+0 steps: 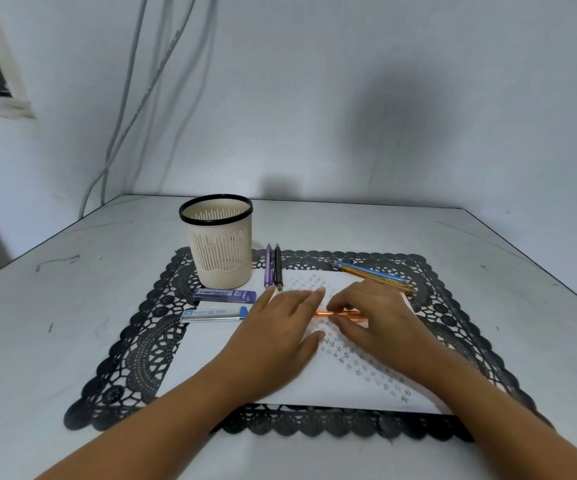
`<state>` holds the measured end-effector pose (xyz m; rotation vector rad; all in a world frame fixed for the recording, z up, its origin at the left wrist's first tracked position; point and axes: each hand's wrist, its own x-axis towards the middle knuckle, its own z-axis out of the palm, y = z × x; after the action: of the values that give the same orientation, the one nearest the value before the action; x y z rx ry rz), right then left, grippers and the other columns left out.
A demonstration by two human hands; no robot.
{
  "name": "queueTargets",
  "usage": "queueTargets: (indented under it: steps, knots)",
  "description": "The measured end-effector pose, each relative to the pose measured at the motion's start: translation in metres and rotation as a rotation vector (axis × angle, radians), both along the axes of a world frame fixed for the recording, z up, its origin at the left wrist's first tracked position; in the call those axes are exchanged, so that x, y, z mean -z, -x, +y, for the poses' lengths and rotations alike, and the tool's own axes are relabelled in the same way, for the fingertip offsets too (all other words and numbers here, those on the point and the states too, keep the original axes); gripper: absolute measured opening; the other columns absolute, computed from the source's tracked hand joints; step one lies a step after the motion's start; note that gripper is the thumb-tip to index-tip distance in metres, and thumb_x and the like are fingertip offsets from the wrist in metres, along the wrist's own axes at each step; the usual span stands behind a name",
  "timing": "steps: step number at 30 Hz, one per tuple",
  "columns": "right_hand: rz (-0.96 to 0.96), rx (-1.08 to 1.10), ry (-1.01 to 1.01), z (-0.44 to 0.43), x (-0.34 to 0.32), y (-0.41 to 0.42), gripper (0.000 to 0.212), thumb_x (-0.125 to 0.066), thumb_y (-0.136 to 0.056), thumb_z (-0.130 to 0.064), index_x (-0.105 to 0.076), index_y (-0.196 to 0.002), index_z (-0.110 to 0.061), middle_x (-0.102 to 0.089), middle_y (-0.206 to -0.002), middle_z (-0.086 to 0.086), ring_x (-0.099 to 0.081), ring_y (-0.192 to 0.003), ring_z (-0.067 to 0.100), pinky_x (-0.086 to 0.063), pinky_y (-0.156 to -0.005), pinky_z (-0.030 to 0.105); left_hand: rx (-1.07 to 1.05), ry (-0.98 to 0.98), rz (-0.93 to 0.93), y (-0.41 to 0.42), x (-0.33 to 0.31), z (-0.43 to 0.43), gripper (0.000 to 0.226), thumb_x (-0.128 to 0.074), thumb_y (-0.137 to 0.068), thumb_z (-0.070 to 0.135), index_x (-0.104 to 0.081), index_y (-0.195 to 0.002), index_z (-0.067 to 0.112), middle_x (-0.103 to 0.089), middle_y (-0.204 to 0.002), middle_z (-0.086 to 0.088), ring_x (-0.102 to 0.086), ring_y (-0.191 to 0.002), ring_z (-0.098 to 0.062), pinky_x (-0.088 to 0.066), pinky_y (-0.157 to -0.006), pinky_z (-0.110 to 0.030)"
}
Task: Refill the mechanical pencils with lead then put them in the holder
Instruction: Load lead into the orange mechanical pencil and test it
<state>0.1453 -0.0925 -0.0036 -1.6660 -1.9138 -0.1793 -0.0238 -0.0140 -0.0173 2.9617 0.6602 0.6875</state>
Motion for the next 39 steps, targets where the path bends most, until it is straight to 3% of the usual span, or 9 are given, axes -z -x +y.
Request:
queueTargets:
  steps: [2, 5, 8, 11, 14, 17, 28, 34, 39]
  knots:
    - [0.037, -0.023, -0.026, 0.000, 0.000, 0.006, 0.024, -0.050, -0.081, -0.043, -0.064, -0.088, -0.024, -0.060, -0.079, -0.017, -0.055, -0.074, 0.004, -0.050, -0.070, 0.037, -0.003, 0.010, -0.003, 0.000, 0.001, 0.000, 0.050, -0.034, -0.094, 0.039, -0.033, -0.140, 0.020, -0.056, -0.124, 0.001, -0.051, -0.111, -0.016, -0.033, -0.098, -0.031]
    - [0.168, -0.017, -0.035, -0.002, -0.003, 0.007, 0.008, -0.062, -0.082, -0.035, -0.060, -0.086, -0.028, -0.056, -0.080, -0.022, -0.055, -0.075, -0.003, -0.044, -0.072, 0.014, 0.006, 0.071, -0.067, -0.001, -0.004, -0.001, 0.035, -0.036, -0.097, 0.032, -0.045, -0.129, 0.022, -0.058, -0.113, 0.003, -0.053, -0.098, -0.013, -0.035, -0.078, -0.023]
    - [0.325, 0.029, -0.008, -0.004, -0.007, 0.005, 0.014, -0.067, -0.082, -0.023, -0.058, -0.088, -0.032, -0.059, -0.084, -0.022, -0.055, -0.086, -0.010, -0.040, -0.072, 0.002, 0.005, 0.152, -0.161, 0.001, -0.007, -0.001, 0.029, -0.037, -0.097, 0.029, -0.049, -0.122, 0.021, -0.057, -0.111, 0.004, -0.052, -0.097, -0.012, -0.036, -0.075, -0.021]
    - [0.491, 0.083, 0.030, -0.006, -0.012, -0.002, 0.017, -0.064, -0.084, -0.024, -0.058, -0.088, -0.039, -0.063, -0.084, -0.021, -0.057, -0.084, -0.009, -0.046, -0.070, 0.008, -0.007, 0.211, -0.196, 0.002, -0.006, 0.006, 0.027, -0.039, -0.096, 0.027, -0.051, -0.120, 0.020, -0.058, -0.109, 0.003, -0.052, -0.091, -0.010, -0.037, -0.071, -0.022]
    - [0.790, 0.042, 0.047, -0.008, -0.015, -0.008, 0.017, -0.063, -0.084, -0.013, -0.066, -0.091, -0.028, -0.070, -0.079, -0.006, -0.063, -0.073, -0.001, -0.049, -0.065, 0.013, -0.024, 0.232, -0.200, 0.003, -0.004, 0.013, 0.027, -0.040, -0.096, 0.027, -0.052, -0.120, 0.019, -0.059, -0.109, 0.005, -0.047, -0.084, -0.005, -0.033, -0.068, -0.019]
    - [0.978, 0.010, 0.063, -0.010, -0.017, -0.010, 0.018, -0.060, -0.084, -0.006, -0.067, -0.095, -0.019, -0.074, -0.082, -0.003, -0.067, -0.076, 0.009, -0.054, -0.068, 0.021, -0.033, 0.240, -0.206, 0.004, -0.004, 0.014, 0.028, -0.041, -0.096, 0.026, -0.051, -0.121, 0.019, -0.058, -0.112, 0.005, -0.043, -0.084, -0.001, -0.029, -0.069, -0.015]
    - [0.947, 0.016, 0.047, -0.008, -0.017, -0.001, 0.016, -0.065, -0.080, -0.001, -0.069, -0.088, -0.014, -0.071, -0.073, 0.000, -0.067, -0.068, 0.007, -0.049, -0.064, 0.013, -0.009, 0.227, -0.226, 0.003, -0.003, 0.010, 0.026, -0.041, -0.096, 0.027, -0.053, -0.118, 0.019, -0.058, -0.102, 0.006, -0.040, -0.075, -0.002, -0.028, -0.064, -0.016]
    - [0.886, 0.085, 0.056, -0.009, -0.017, -0.006, 0.009, -0.061, -0.085, -0.014, -0.068, -0.080, -0.018, -0.070, -0.071, 0.003, -0.066, -0.069, 0.014, -0.055, -0.073, 0.025, 0.001, 0.221, -0.241, 0.002, -0.004, 0.011, 0.026, -0.042, -0.095, 0.025, -0.054, -0.118, 0.017, -0.059, -0.103, 0.005, -0.043, -0.079, -0.002, -0.031, -0.068, -0.016]
    - [0.903, 0.156, 0.029, -0.008, -0.017, -0.009, 0.015, -0.056, -0.089, -0.019, -0.064, -0.077, -0.016, -0.063, -0.068, 0.001, -0.058, -0.057, -0.001, -0.053, -0.063, 0.016, -0.002, 0.214, -0.238, 0.002, -0.003, 0.011, 0.026, -0.043, -0.095, 0.023, -0.054, -0.118, 0.015, -0.060, -0.105, 0.003, -0.042, -0.081, -0.002, -0.030, -0.068, -0.016]
